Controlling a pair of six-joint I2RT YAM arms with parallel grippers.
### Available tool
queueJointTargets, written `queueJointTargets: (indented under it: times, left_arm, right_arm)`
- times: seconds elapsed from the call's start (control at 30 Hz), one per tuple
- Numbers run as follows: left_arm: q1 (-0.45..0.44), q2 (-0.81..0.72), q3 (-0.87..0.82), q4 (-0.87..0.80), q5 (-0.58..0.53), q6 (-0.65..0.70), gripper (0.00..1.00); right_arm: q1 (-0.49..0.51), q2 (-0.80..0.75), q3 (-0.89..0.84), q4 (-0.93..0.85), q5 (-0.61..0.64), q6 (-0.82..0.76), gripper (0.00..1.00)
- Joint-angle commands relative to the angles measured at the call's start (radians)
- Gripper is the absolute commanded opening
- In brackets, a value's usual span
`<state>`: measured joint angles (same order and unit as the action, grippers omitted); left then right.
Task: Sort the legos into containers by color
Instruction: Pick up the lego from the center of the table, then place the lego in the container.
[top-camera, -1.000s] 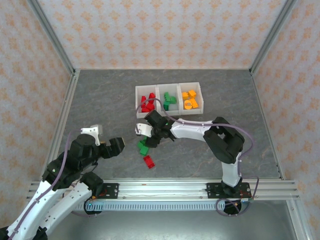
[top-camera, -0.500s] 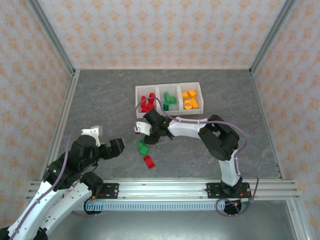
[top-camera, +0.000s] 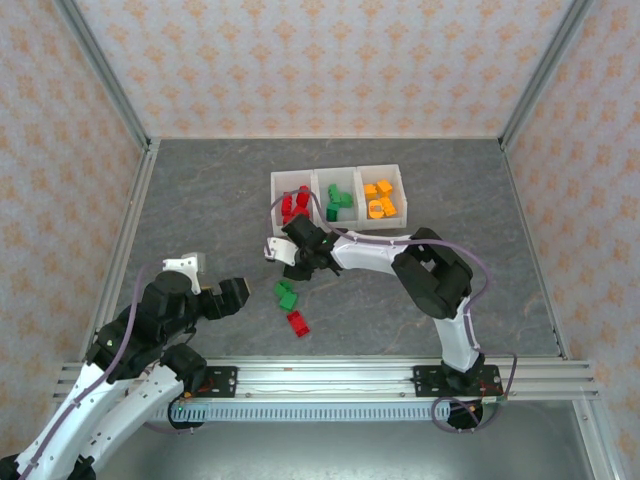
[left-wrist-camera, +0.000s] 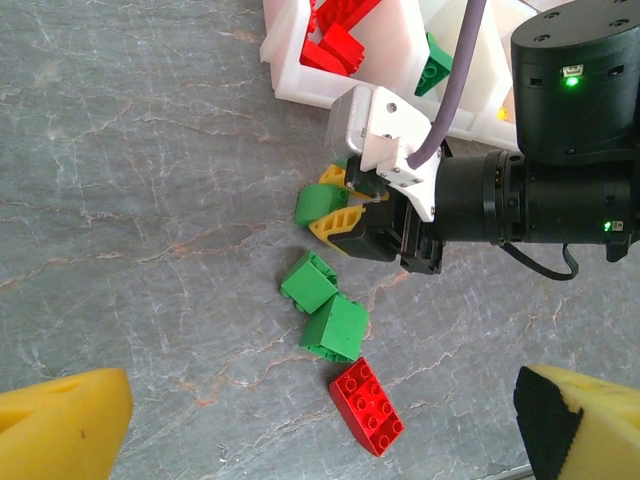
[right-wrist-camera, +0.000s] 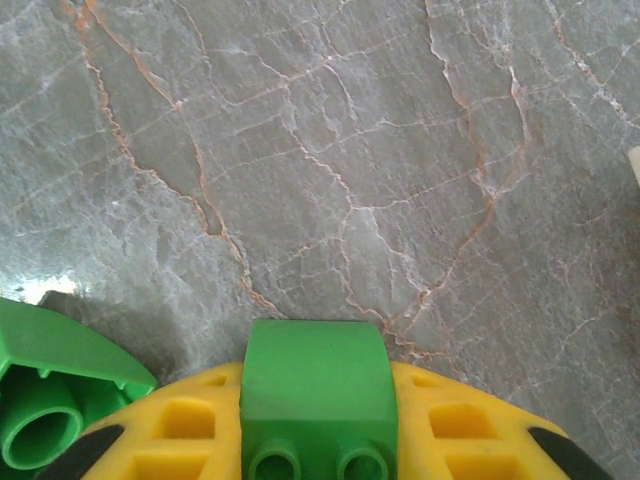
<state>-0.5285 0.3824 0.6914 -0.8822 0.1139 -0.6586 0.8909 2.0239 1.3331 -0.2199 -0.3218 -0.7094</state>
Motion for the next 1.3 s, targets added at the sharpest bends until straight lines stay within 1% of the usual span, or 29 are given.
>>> queueJointTargets:
  times: [0.0,0.03,0.17,0.3,0.5,0.7,0.87,1.03,1.2,1.27]
  left_arm:
    - [-0.001,-0.01,-0.013,0.011,-0.028,-0.018,0.99]
    - [-0.001,-0.007,-0.013,0.015,-0.026,-0.019,0.99]
    - [-0.001,0.008,-0.005,0.031,-0.018,-0.021,0.99]
    - [-0.002,0.027,0.01,0.038,-0.019,-0.018,0.99]
    - [-0.001,0.031,0.015,0.058,-0.02,-0.016,0.99]
    - [-0.002,0.048,0.034,0.063,-0.025,-0.001,0.99]
    - [-0.001,0.037,0.057,0.047,-0.043,0.004,0.99]
    - [-0.001,0.035,0.06,0.035,-0.043,-0.004,0.99]
    - [-0.001,0.035,0.057,0.04,-0.045,-0.016,0.99]
    - [-0.002,0.035,0.054,0.041,-0.045,-0.019,0.99]
  right_arm:
    - [-0.003,-0.071,-0.015,-0.018,0.039,0.032,0.07]
    - [-0.005,-0.089,-0.019,-0.013,0.044,0.04,0.05]
    - [-0.025,-0.166,-0.02,0.002,0.042,0.081,0.02]
    - [-0.054,-0.237,-0.011,0.023,0.068,0.111,0.0]
    - [-0.135,-0.307,0.027,0.098,0.195,0.169,0.0]
    - [-0.227,-0.234,0.151,0.059,0.295,0.248,0.0]
    - [-0.309,-0.127,0.268,-0.001,0.348,0.31,0.0]
    - [-0.338,-0.017,0.358,-0.051,0.372,0.299,0.0]
    - [-0.346,0.057,0.405,-0.078,0.356,0.301,0.0]
    - [-0.348,0.08,0.416,-0.081,0.331,0.307,0.0]
